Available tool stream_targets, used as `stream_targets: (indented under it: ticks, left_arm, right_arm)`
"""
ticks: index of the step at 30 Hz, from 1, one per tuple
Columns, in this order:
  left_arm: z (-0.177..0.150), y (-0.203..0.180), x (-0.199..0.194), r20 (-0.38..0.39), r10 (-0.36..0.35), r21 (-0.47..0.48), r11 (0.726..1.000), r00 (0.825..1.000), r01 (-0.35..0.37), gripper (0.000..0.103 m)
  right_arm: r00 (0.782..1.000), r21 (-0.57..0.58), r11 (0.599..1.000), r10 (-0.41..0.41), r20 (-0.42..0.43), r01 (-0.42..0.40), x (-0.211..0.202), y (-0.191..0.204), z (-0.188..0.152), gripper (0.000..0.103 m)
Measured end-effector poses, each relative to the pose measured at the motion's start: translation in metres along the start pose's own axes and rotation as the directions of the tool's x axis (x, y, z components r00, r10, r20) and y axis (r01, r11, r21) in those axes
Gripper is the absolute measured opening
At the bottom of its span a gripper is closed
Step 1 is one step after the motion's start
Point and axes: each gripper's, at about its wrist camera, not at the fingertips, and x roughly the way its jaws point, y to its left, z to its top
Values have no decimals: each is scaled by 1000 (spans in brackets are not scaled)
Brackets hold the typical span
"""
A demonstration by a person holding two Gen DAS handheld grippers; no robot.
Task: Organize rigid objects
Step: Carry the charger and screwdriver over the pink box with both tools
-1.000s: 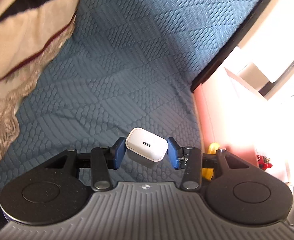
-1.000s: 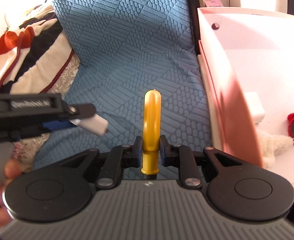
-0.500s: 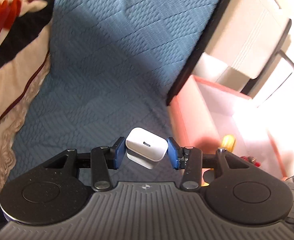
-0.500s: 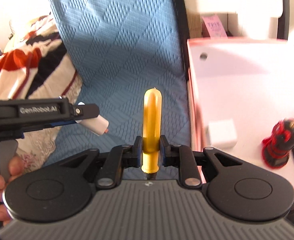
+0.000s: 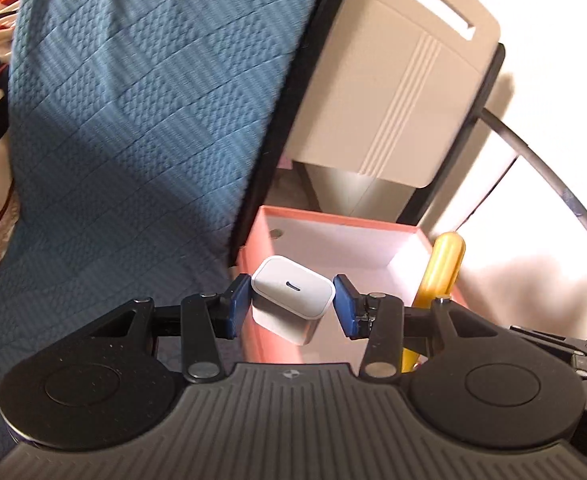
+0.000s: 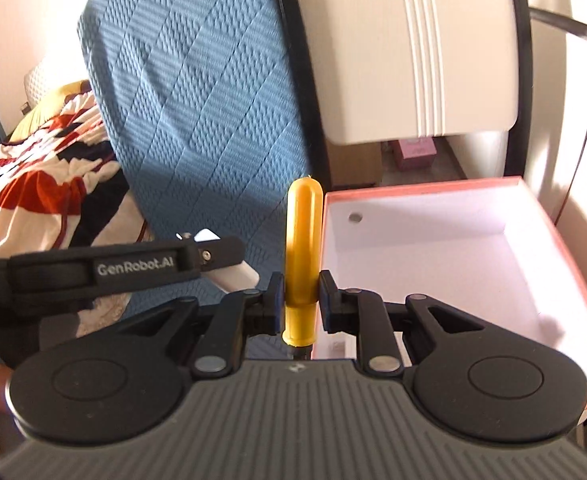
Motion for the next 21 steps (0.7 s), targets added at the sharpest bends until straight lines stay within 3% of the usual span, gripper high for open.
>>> stream_targets:
  ticks: [12,15,21]
  left_arm:
    - [20,-78,9,4,-55,39,998,998,55,51]
    - [13,-90,23,-31,-57,58,997,998,59,51]
    - [-14,-92,57,-116,-48,53,997,992,55,51]
  right_arm:
    - [996,-17,998,-52,73,54,-45,-63,37,21]
    - [991,-43,992,-118,62,121,-42,-79,37,21]
    - [986,-8,986,-169,6,169,-28,-121,18,21]
